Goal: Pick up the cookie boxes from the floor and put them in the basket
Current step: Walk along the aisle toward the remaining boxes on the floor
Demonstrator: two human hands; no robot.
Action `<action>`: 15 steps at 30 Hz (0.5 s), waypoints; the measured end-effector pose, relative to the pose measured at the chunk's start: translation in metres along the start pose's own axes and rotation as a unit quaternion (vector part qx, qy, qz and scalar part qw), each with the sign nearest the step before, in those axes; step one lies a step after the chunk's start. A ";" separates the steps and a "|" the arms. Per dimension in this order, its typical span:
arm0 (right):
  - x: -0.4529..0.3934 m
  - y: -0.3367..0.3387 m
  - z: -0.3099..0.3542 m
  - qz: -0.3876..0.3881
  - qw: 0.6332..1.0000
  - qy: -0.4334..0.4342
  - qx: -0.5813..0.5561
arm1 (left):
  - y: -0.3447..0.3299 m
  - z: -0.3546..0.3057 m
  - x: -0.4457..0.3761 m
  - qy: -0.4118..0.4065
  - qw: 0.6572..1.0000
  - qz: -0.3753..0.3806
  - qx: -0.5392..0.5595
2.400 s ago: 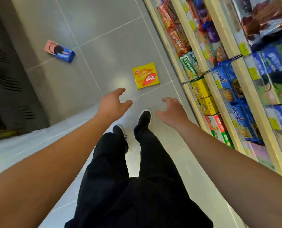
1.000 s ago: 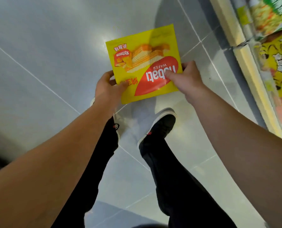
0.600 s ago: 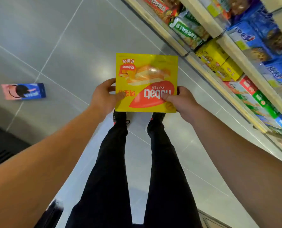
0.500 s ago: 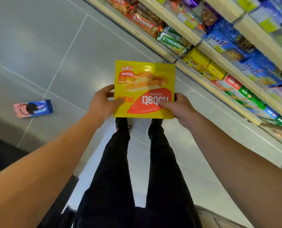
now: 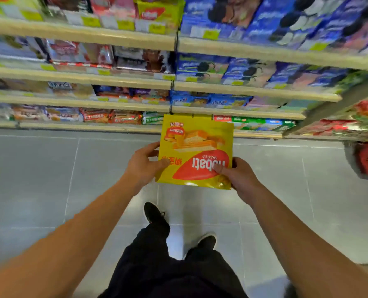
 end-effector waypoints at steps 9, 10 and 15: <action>0.103 0.231 -0.032 -0.151 0.976 0.112 -0.113 | -0.214 -0.146 0.037 -0.169 0.973 0.141 -0.064; 0.116 0.257 -0.038 -0.162 0.971 0.125 -0.120 | -0.241 -0.160 0.048 -0.185 0.969 0.153 -0.055; 0.175 0.374 -0.059 -0.222 0.947 0.172 -0.153 | -0.357 -0.223 0.087 -0.243 0.950 0.189 -0.046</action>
Point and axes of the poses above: each hand's wrist, its own x-axis away from the middle knuckle, its own y-axis out of the back of the hand, z = x × y, the point moved 7 cm from there along -x, towards the middle knuckle, and after that the axes turned 8 degrees about -y, right-handed, at the moved point
